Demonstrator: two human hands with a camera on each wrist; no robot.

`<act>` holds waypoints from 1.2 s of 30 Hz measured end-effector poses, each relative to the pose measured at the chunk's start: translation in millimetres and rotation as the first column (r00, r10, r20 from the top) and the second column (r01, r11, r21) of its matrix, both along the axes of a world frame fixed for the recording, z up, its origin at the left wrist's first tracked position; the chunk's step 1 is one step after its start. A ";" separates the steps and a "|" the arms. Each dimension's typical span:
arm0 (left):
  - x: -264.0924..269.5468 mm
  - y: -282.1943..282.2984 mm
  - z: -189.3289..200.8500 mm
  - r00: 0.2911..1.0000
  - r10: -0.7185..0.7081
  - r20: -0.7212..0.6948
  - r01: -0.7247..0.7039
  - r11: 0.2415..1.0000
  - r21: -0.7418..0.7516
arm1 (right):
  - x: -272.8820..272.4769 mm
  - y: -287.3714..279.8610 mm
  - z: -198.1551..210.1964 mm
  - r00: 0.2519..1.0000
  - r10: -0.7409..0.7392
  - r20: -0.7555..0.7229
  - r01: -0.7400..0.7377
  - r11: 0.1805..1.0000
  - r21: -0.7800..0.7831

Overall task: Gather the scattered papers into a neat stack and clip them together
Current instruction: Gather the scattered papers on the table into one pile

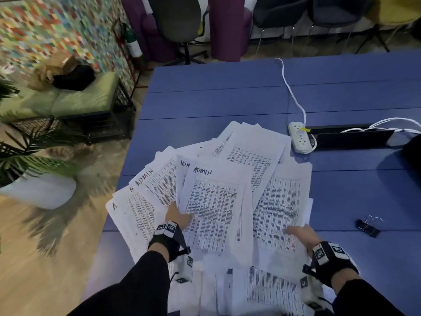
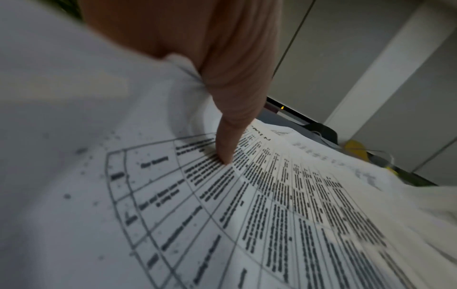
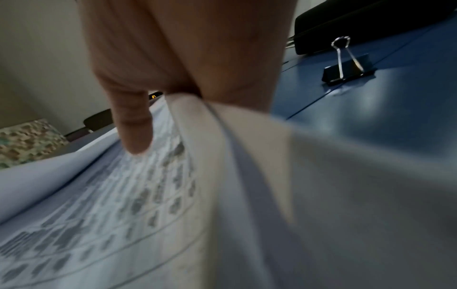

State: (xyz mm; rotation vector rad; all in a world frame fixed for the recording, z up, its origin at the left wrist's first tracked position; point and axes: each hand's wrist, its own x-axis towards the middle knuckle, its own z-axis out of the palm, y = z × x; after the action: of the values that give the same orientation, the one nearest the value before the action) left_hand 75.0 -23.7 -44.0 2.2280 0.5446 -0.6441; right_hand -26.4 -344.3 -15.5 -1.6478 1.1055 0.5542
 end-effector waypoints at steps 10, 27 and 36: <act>-41.7 -34.1 11.4 0.964 -0.247 -0.094 0.230 0.960 -0.161 | 1.7 7.6 -3.5 0.978 0.027 0.206 -0.019 0.999 -0.039; -24.6 7.6 2.2 0.987 -0.105 -0.121 0.084 0.982 -0.168 | 4.2 -8.9 6.4 0.983 -0.056 0.174 0.069 0.995 -0.073; -51.3 -35.0 -8.7 0.998 -0.032 0.050 0.035 0.998 -0.054 | -4.8 9.2 -4.3 0.985 -0.148 0.093 0.131 0.977 0.167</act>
State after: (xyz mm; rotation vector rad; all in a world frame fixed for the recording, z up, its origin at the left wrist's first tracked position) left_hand 23.7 -58.8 -52.7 2.1993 0.4609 -0.6127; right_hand -31.2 -335.1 -19.8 -1.4314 1.0622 0.4486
